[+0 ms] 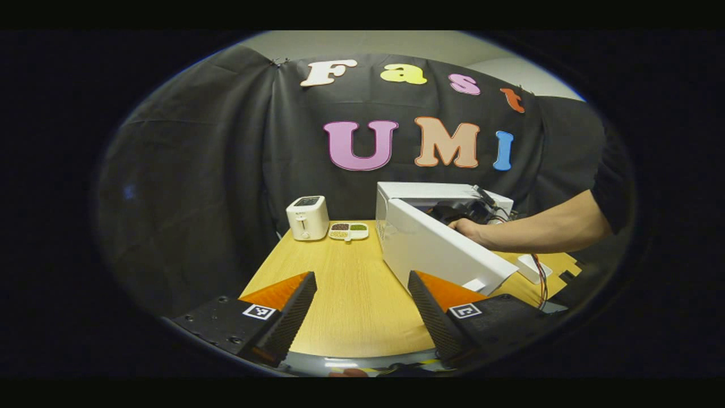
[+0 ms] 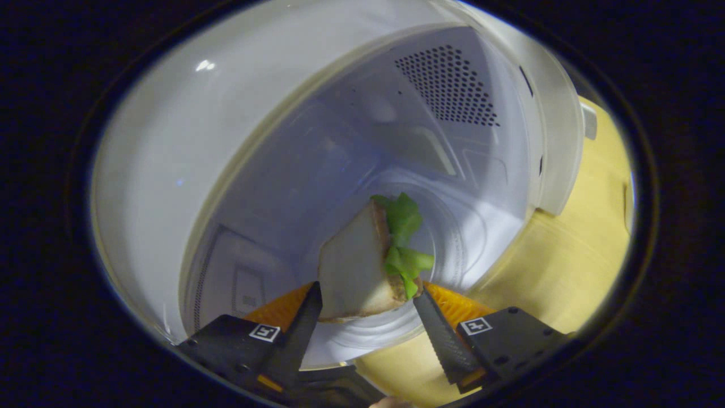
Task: Open the microwave oven with the left hand, put the food in, and close the microwave oven.
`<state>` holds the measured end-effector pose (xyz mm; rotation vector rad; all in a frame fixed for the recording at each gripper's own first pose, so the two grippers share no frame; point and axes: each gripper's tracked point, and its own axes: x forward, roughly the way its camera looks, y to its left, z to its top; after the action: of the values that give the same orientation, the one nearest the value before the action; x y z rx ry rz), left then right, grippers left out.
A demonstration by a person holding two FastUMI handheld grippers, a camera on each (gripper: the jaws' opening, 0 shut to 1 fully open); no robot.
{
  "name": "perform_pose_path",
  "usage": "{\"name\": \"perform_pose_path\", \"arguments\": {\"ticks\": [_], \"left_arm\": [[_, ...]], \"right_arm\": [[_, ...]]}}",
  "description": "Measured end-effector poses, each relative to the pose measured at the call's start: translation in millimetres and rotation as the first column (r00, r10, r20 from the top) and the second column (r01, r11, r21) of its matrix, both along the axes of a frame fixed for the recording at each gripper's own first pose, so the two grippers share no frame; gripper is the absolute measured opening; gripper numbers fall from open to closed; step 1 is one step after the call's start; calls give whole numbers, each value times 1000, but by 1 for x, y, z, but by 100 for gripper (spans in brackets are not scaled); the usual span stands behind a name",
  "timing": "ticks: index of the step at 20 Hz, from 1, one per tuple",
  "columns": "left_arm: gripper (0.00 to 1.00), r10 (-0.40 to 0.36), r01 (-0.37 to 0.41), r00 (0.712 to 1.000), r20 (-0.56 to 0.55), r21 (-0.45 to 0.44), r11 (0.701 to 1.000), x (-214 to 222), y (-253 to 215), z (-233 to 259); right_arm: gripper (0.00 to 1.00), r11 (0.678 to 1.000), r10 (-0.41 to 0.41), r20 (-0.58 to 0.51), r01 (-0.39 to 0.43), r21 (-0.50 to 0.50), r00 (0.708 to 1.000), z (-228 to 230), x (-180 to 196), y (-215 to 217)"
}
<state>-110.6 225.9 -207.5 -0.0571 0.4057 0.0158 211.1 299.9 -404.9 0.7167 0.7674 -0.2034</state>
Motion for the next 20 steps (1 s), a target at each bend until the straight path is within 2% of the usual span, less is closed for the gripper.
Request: {"name": "perform_pose_path", "arguments": {"ticks": [3, 4, 6, 9, 13, 15, 16, 17, 18, 20], "left_arm": [[95, -5, 5, 1000, -2, -8, 1000, 2, -4, -1], [95, -9, 9, 1000, 0, -9, 1000, 3, -7, 0], [95, -22, 22, 1000, 2, -9, 1000, 4, -12, -1], [95, -32, 32, 999, 11, -8, 999, 5, -16, 4], [95, -58, 58, 998, 17, -14, 998, 6, -23, 3], [95, -49, 49, 999, 14, -17, 999, 7, -22, 0], [95, -43, 44, 999, 7, -26, 999, 7, -21, -1], [95, -39, 39, 999, 2, -30, 999, 7, -21, -4], [96, -33, 33, 999, -6, -27, 999, 8, -20, -6], [95, -33, 32, 999, -18, -32, 999, 9, -22, -10]], "right_arm": [[90, 998, 30, -12, -31, -61, 999, 1, -5, -6], [99, 997, 37, -25, -38, -74, 999, 2, -9, -8], [99, 995, 52, -19, -53, -79, 998, 7, -12, -10], [100, 986, 81, 7, -79, -145, 997, 15, -19, -24], [100, 970, 155, 60, -141, -197, 986, 31, -29, -34], [100, 954, 206, 103, -177, -242, 973, 47, -33, -41], [91, 944, 237, 129, -197, -266, 963, 57, -36, -44], [91, 932, 267, 156, -214, -292, 951, 67, -39, -47], [100, 921, 296, 180, -230, -315, 938, 79, -43, -50], [99, 894, 371, 229, -279, -351, 900, 105, -56, -54]]}}
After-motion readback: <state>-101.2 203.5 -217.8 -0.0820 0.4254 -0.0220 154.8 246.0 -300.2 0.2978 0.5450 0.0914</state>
